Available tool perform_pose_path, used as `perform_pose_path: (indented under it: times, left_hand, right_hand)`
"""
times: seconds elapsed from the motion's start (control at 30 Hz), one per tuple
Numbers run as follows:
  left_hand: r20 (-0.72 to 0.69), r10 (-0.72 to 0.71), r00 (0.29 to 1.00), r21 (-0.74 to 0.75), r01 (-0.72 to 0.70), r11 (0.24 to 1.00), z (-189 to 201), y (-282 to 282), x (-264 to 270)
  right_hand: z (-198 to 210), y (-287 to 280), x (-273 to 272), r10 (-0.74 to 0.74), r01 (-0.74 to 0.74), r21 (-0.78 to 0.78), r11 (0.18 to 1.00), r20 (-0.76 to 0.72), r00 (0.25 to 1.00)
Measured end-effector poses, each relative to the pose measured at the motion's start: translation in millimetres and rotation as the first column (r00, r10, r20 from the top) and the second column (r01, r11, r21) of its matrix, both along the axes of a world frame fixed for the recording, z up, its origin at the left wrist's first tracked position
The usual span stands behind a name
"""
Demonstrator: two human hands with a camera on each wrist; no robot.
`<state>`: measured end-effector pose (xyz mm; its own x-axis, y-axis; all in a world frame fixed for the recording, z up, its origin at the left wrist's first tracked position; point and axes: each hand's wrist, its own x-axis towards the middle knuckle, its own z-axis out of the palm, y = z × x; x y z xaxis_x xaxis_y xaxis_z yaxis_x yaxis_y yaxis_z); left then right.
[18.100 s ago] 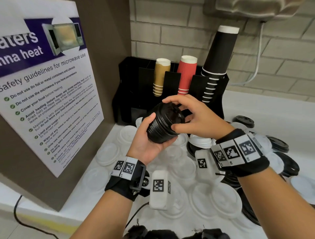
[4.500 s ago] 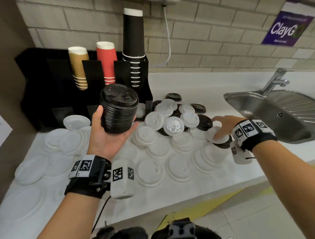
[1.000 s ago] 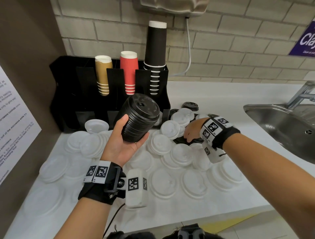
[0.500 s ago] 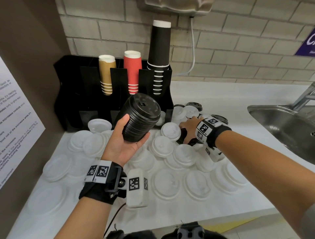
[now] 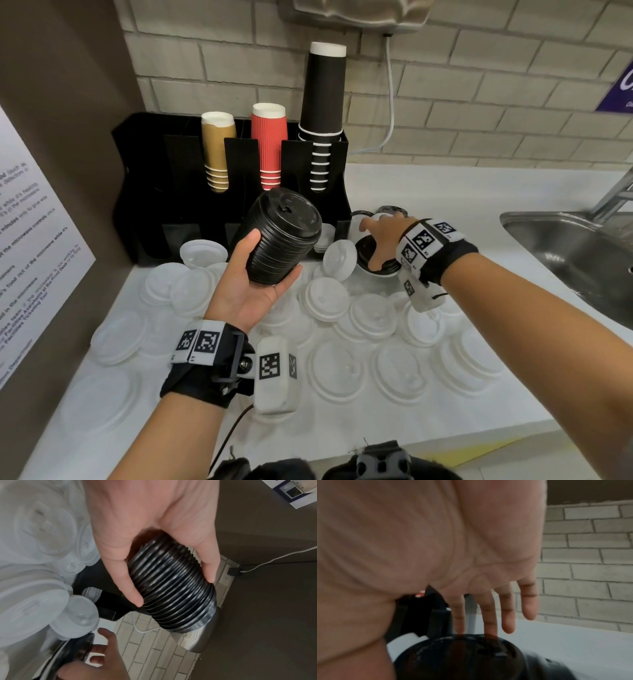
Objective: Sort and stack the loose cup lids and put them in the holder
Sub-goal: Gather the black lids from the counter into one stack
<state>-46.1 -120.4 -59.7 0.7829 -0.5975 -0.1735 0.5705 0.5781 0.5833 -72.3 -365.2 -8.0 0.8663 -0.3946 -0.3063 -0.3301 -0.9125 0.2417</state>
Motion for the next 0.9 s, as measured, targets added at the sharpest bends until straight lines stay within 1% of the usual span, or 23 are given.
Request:
perform_pose_path:
  times: [0.1,0.17,0.2,0.27,0.33,0.37,0.43,0.53,0.57,0.63,0.7,0.9]
  left_hand:
    - [0.001,-0.013,1.000,-0.009,0.013,1.000,-2,-1,-1]
    - [0.005,-0.025,1.000,-0.009,0.025,1.000,-4,-2,-2]
    - [0.007,-0.032,0.999,-0.008,0.032,0.999,-6,-3,-2]
    - [0.011,-0.047,0.999,-0.008,0.047,0.999,-8,-5,-3]
    - [0.025,-0.063,0.998,-0.014,0.063,0.998,-10,-7,-5]
    - [0.032,-0.071,0.997,-0.021,0.072,0.997,-11,-8,-5]
    - [0.041,-0.083,0.996,-0.030,0.085,0.996,-11,-8,-7]
    - [0.038,-0.080,0.996,-0.032,0.081,0.996,-11,-8,-7]
    - [0.036,-0.072,0.997,-0.031,0.073,0.997,-11,-8,-7]
    - [0.024,-0.050,0.998,-0.028,0.050,0.998,-10,-7,-7]
    - [0.012,-0.030,0.999,-0.021,0.031,0.999,-10,-6,-6]
    - [0.006,-0.007,1.000,-0.017,0.007,1.000,-10,-1,-6]
  right_hand:
    - [16,-2,-10,-0.064,0.055,0.088,0.995,0.099,0.993]
    - [26,-5,-20,-0.085,0.050,0.179,0.983,0.195,0.977]
    - [30,-6,-25,-0.091,0.028,0.250,0.968,0.242,0.966]
    - [36,-7,-32,-0.092,-0.065,0.434,0.898,0.331,0.939]
    - [38,-6,-38,-0.089,-0.170,0.584,0.794,0.389,0.917]
    - [38,-5,-40,-0.086,-0.208,0.625,0.752,0.406,0.910]
    - [31,-3,-44,-0.077,-0.259,0.666,0.699,0.431,0.899]
    - [16,-3,-42,-0.137,-0.253,0.732,0.633,0.428,0.893]
    - [11,-3,-40,-0.162,-0.236,0.745,0.624,0.418,0.894]
    - [4,-1,-36,-0.193,-0.197,0.757,0.623,0.392,0.900]
    - [-1,2,-32,-0.191,-0.176,0.753,0.634,0.373,0.908]
    - [-16,6,-21,-0.105,-0.129,0.610,0.782,0.333,0.937]
